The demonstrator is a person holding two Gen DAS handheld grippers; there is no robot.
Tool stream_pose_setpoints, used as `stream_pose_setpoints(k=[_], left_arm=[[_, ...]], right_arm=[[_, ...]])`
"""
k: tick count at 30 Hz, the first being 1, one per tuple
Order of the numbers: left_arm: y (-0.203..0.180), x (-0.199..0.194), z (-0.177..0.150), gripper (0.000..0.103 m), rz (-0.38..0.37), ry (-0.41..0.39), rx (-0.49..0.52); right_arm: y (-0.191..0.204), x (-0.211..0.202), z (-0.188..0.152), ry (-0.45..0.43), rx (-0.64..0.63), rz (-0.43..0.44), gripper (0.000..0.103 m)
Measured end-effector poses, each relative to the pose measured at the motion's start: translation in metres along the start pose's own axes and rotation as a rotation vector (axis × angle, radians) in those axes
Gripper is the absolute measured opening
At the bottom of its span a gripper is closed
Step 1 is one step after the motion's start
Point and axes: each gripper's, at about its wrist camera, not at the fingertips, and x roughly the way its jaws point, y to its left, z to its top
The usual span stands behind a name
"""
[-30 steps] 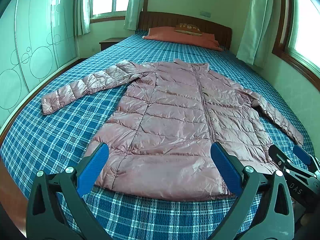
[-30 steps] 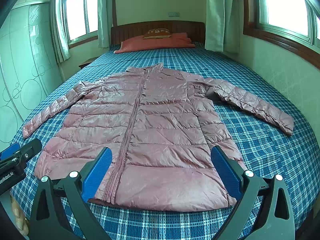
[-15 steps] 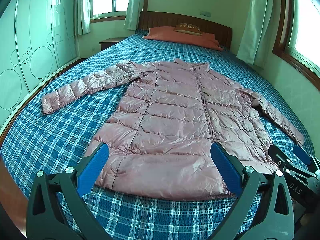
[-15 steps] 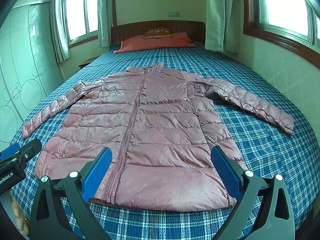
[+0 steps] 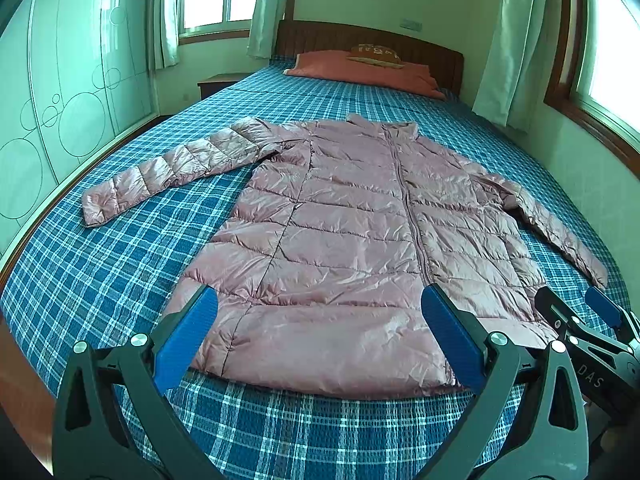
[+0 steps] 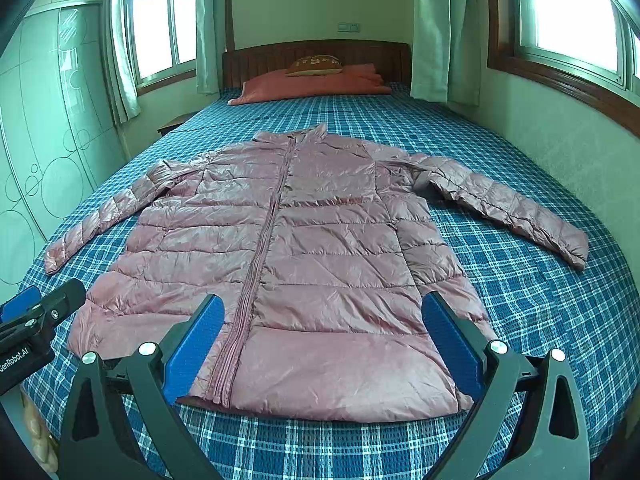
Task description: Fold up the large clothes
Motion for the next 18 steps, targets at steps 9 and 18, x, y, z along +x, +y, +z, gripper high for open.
stream_pose_setpoints(k=[9,18], left_arm=[[-0.001,0.003,0.002,0.101,-0.014,0.009,-0.006],[0.035,0.039,0.009,0.101,-0.128,0.097,-0.156]], right_arm=[[0.0,0.005,-0.002,0.012,-0.002,0.001,0.098],[-0.027,0.027,0.0,0.057,0.096,0.014,0.098]])
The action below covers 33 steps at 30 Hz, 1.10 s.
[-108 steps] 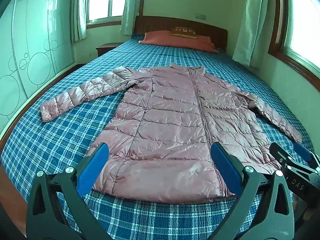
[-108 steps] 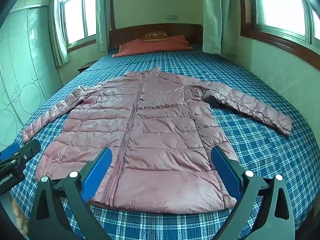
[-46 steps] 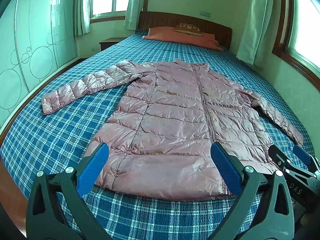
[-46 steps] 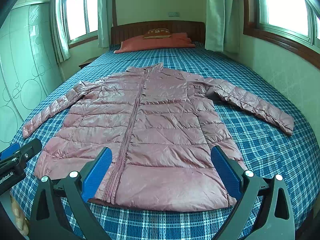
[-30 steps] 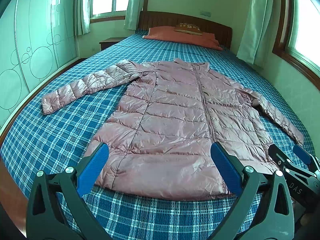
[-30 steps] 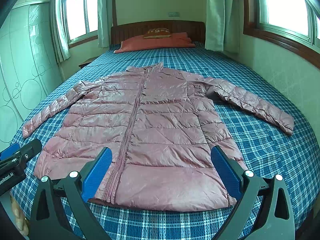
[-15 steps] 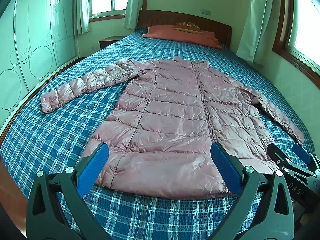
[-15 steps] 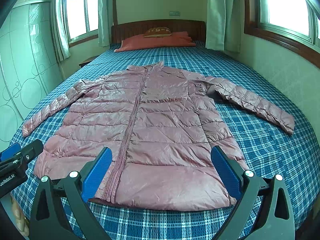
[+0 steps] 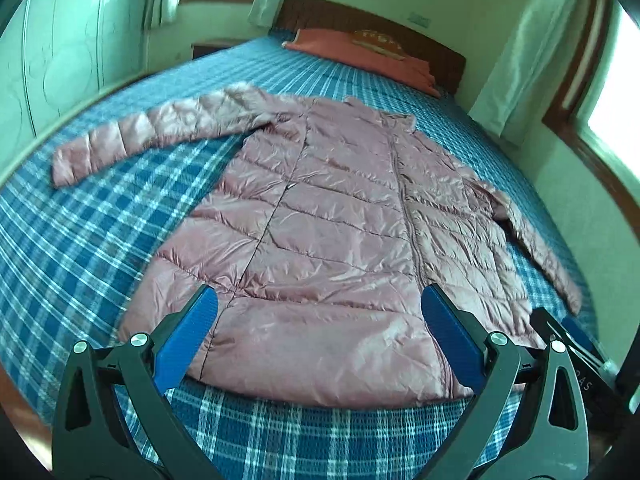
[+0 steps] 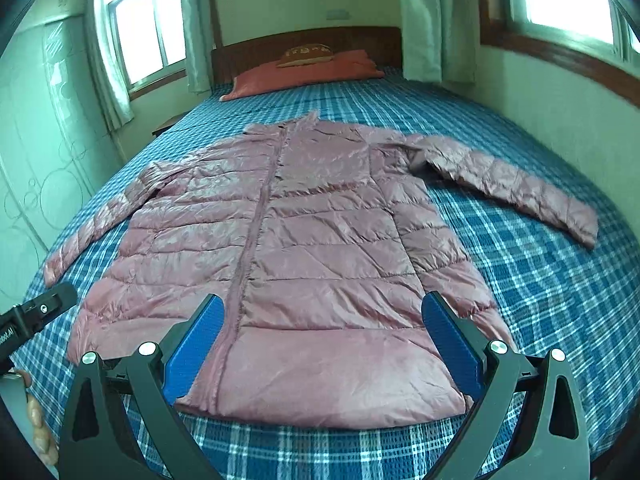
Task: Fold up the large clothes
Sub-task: 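Grasp the jacket sleeve nearest the right tool and lift it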
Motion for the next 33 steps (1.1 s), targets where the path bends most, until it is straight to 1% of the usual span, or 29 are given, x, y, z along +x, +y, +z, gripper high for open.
stream_pose_setpoints(k=[3,5,7,10,12,15,16,17,18,19,21,23,25,27,29,30,33], left_arm=[[0.022,0.018,0.008,0.101,0.02,0.031,-0.065],[0.037,0.031,0.014,0.101,0.051,0.045,-0.099],[0.055,0.044,0.021,0.101,0.1,0.053,-0.132],[0.082,0.063,0.031,0.101,0.174,0.059,-0.18],[0.102,0.073,0.037,0.101,0.2,0.062,-0.226],[0.137,0.089,0.046,0.101,0.236,0.073,-0.312],[0.146,0.093,0.048,0.101,0.242,0.076,-0.338],[0.157,0.099,0.051,0.101,0.253,0.079,-0.368],[0.162,0.102,0.052,0.101,0.262,0.074,-0.377],[0.167,0.104,0.055,0.101,0.273,0.062,-0.374],[0.17,0.107,0.061,0.101,0.323,0.043,-0.339],[0.172,0.112,0.065,0.101,0.355,0.033,-0.317],[0.174,0.115,0.066,0.101,0.378,0.023,-0.307],[0.171,0.117,0.063,0.101,0.413,0.014,-0.27],[0.161,0.121,0.061,0.101,0.447,0.017,-0.228],[0.157,0.122,0.059,0.101,0.466,0.02,-0.203],[0.156,0.123,0.059,0.101,0.479,0.019,-0.195]], right_arm=[[-0.019,0.012,0.005,0.009,0.044,0.001,0.098],[-0.038,0.022,0.009,0.019,0.099,0.006,0.098],[-0.057,0.03,0.013,0.024,0.154,0.024,0.098],[-0.098,0.043,0.022,0.0,0.261,0.037,0.098],[-0.128,0.051,0.028,-0.01,0.332,0.03,0.098],[-0.179,0.061,0.033,-0.034,0.443,-0.009,0.097],[-0.194,0.063,0.035,-0.041,0.474,-0.025,0.095],[-0.214,0.066,0.035,-0.052,0.513,-0.047,0.09],[-0.229,0.07,0.035,-0.05,0.545,-0.06,0.07],[-0.242,0.073,0.035,-0.047,0.574,-0.067,0.059],[-0.277,0.08,0.029,-0.054,0.682,-0.047,0.059],[-0.309,0.084,0.021,-0.083,0.805,-0.02,0.059],[-0.328,0.084,0.014,-0.119,0.884,-0.006,0.059],[-0.34,0.086,0.008,-0.151,0.941,-0.001,0.059],[-0.352,0.086,0.003,-0.204,1.006,0.045,0.059],[-0.354,0.086,0.003,-0.224,1.018,0.05,0.06],[-0.362,0.082,0.005,-0.289,1.048,0.035,0.061]])
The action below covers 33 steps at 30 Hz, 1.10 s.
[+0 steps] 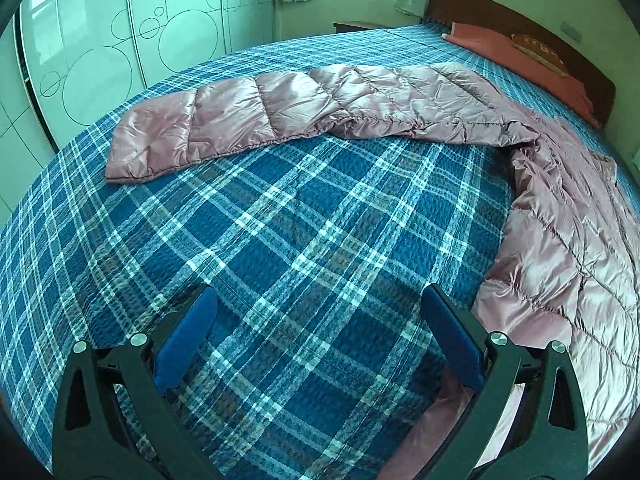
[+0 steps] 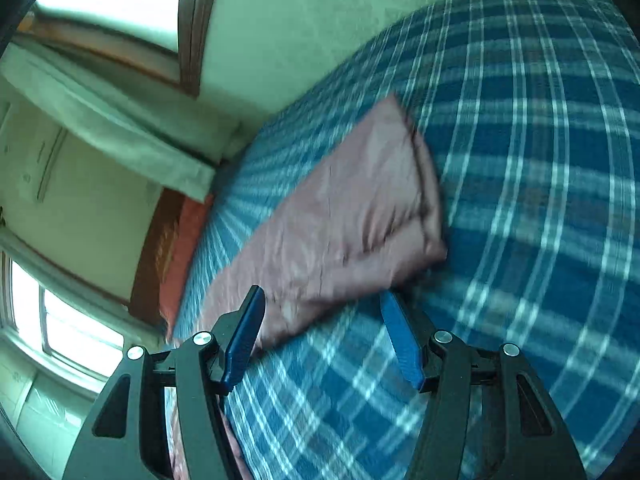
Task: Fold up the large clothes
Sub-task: 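Grasp the jacket sleeve nearest the right tool and lift it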
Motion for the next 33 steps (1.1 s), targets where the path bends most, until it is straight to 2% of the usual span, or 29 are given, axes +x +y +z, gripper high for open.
stream_pose_setpoints(k=[4,6,8,9,10,15,20,26,33], left_arm=[[0.003,0.001,0.002,0.101,0.002,-0.002,0.001],[0.001,0.001,0.001,0.101,0.011,-0.002,0.007],[-0.002,0.0,-0.002,0.101,0.022,-0.003,0.015],[-0.003,0.001,-0.004,0.101,0.026,-0.005,0.018],[-0.007,0.002,-0.005,0.101,0.027,-0.007,0.019],[-0.007,0.002,-0.005,0.101,0.028,-0.005,0.02],[-0.005,0.002,-0.005,0.101,0.026,-0.005,0.019],[-0.006,0.001,-0.005,0.101,0.025,-0.008,0.019],[-0.005,0.002,-0.005,0.101,0.024,-0.009,0.02]], right_arm=[[-0.02,0.002,0.023,-0.059,0.081,0.049,0.06],[-0.017,0.0,0.028,-0.066,0.06,0.022,0.057],[-0.007,0.006,0.031,-0.056,0.009,-0.012,0.038],[0.0,0.012,0.034,-0.041,-0.01,-0.019,0.023],[0.007,0.014,0.033,-0.032,-0.032,-0.025,0.018],[0.076,0.018,0.006,-0.012,-0.23,0.003,0.016],[0.171,0.035,-0.056,0.067,-0.475,0.085,0.015],[0.272,0.078,-0.167,0.222,-0.69,0.191,0.015],[0.329,0.114,-0.283,0.377,-0.805,0.256,0.015]])
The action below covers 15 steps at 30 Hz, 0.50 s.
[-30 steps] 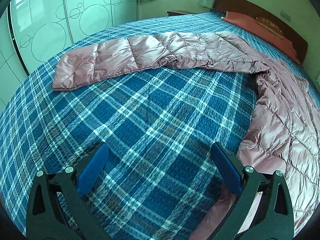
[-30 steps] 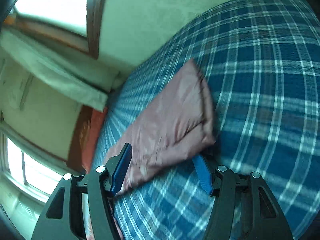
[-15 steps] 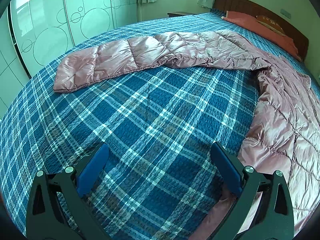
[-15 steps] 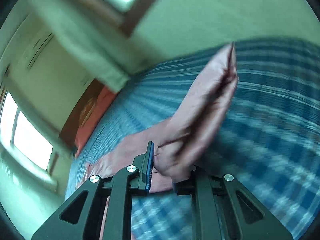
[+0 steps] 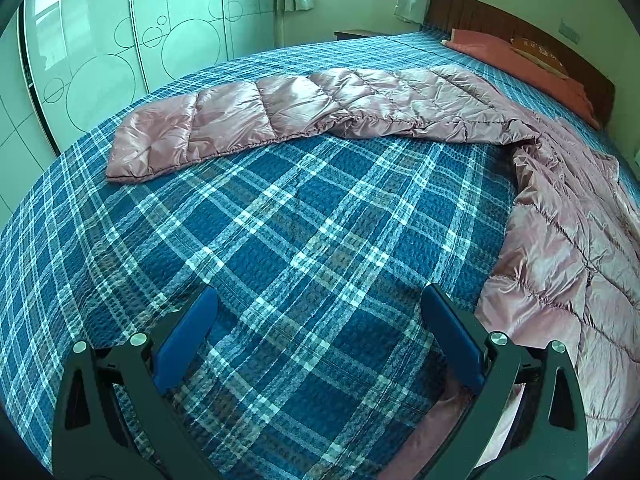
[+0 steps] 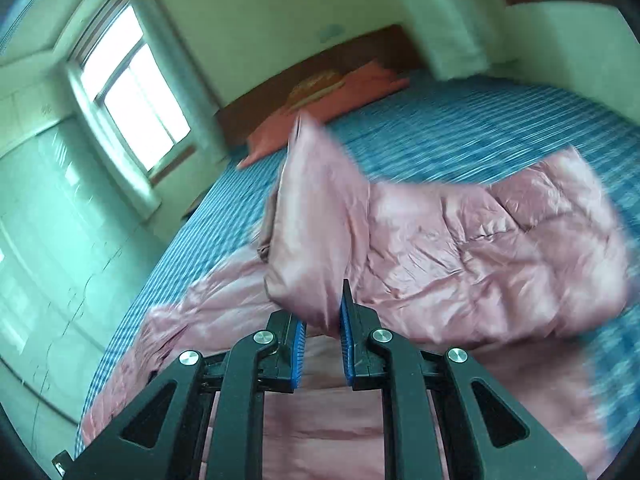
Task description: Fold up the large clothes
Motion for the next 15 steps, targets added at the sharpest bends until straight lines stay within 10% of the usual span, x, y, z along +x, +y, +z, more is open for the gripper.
stream_pose_setpoints(k=[15], left_arm=[[-0.001,0.001,-0.001,0.101,0.002,-0.006,0.002]], right_arm=[[0.105,0.101,-0.075,0.265,-0.185,0.081,0.015]])
